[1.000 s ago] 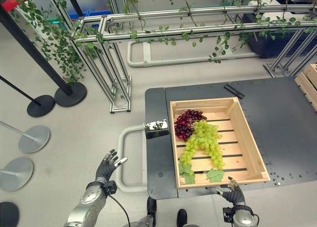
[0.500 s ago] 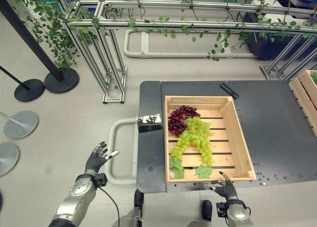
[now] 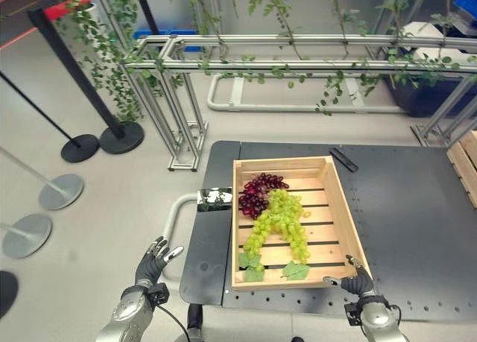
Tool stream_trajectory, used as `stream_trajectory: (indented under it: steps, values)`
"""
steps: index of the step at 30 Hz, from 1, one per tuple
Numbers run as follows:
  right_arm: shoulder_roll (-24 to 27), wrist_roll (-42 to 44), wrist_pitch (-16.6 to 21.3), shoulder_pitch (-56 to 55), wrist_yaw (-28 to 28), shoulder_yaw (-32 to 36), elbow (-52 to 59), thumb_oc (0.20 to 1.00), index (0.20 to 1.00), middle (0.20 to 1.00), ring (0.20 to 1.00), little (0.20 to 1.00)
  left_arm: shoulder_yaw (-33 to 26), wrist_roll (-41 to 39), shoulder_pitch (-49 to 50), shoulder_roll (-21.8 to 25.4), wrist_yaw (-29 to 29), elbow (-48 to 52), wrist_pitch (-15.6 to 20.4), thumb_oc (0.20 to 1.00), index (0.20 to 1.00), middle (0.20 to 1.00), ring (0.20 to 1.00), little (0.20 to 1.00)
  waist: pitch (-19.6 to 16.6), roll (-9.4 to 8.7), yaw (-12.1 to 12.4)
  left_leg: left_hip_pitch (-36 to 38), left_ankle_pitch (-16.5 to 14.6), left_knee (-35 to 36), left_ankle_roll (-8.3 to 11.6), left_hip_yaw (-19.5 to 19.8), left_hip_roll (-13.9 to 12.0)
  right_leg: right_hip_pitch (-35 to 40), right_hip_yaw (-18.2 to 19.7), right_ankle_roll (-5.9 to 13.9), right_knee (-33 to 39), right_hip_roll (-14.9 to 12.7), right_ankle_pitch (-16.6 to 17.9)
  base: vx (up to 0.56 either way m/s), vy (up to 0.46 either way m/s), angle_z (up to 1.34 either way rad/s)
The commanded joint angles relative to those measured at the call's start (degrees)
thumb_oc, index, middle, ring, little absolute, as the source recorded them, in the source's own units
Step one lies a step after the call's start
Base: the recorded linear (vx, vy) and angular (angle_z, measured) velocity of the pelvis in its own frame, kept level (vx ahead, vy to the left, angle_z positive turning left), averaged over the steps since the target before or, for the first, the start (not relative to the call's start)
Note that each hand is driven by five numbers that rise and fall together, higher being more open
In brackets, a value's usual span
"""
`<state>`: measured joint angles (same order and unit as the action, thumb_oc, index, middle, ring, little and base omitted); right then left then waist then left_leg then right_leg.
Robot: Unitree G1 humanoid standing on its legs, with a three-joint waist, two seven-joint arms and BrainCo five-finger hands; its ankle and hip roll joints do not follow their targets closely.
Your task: Pick up the fruits from the basket on one side to the basket on the other side
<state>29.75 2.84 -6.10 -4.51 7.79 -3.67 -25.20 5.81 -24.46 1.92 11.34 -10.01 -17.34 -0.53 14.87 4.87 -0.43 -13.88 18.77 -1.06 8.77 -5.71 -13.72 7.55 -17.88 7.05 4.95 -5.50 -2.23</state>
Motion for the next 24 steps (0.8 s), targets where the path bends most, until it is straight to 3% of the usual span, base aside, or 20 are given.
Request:
stream_trajectory:
  steps: [1, 4, 12, 24]
  values:
    - [-0.12, -2.99, 2.11, 11.87, -1.13, -1.77, 4.31, 1.000, 1.000, 1.000, 1.000, 1.000, -1.45, -0.46, -3.27, 3.39, 1.26, 2.98, 1.49, 1.000, 1.000, 1.000, 1.000, 1.000, 0.98, -5.48, 3.21, 5.58, -12.52, -1.57, 0.53, 2.76, 2.14, -4.20, -0.38, 2.19, 0.05, -4.70, 2.09, -0.04, -0.168, 0.24]
    - [0.51, -4.34, 1.47, 13.50, -1.11, -2.59, 3.27, 1.000, 1.000, 1.000, 1.000, 1.000, -1.09, -0.76, -3.06, 3.15, 0.92, 3.34, 1.58, 1.000, 1.000, 1.000, 1.000, 1.000, 0.67, -5.44, 3.16, 5.50, -13.24, -1.59, -0.22, 1.78, 3.20, -4.33, -1.01, 2.30, 0.05, -4.98, 2.39, -0.01, -0.017, 0.05]
    - [2.05, -5.60, -1.50, 30.45, 0.24, -10.38, -6.83, 1.000, 1.000, 1.000, 1.000, 1.000, 2.44, -1.92, -3.55, 4.85, 0.86, 6.60, 1.98, 1.000, 1.000, 1.000, 1.000, 1.000, 3.61, -4.75, 5.49, 4.44, -10.02, 4.88, 0.35, 1.21, 3.47, -7.86, -2.59, 3.40, 0.05, -6.76, 5.23, -0.06, 0.072, 0.07]
    - [1.72, -1.09, -2.42, 48.56, 2.73, -15.15, -30.81, 1.000, 1.000, 1.000, 1.000, 1.000, 2.85, -3.79, -4.86, 6.50, -0.78, 10.10, 2.85, 1.000, 1.000, 1.000, 1.000, 1.000, 7.27, -6.40, 9.01, 0.02, -9.49, 5.56, -0.06, 0.90, 5.34, -11.87, -3.02, 4.23, 0.05, -7.60, 6.76, -0.01, 0.067, 0.13]
